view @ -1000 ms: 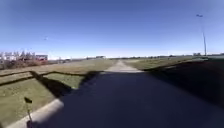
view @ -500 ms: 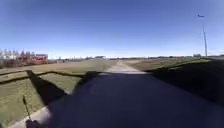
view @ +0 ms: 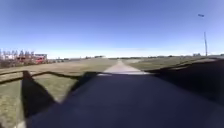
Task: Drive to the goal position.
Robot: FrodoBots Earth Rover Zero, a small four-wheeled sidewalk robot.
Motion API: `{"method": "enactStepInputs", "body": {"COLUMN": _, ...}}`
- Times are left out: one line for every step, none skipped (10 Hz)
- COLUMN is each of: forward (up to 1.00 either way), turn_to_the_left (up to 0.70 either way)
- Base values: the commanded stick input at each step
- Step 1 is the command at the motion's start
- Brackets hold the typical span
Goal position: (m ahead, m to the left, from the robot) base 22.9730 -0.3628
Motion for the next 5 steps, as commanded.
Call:
{"method": "enactStepInputs", "body": {"forward": 1.00, "turn_to_the_left": -0.20}}
{"method": "enactStepInputs", "body": {"forward": 1.00, "turn_to_the_left": -0.16}}
{"method": "enactStepInputs", "body": {"forward": 1.00, "turn_to_the_left": -0.31}}
{"method": "enactStepInputs", "body": {"forward": 1.00, "turn_to_the_left": -0.32}}
{"method": "enactStepInputs", "body": {"forward": 1.00, "turn_to_the_left": -0.13}}
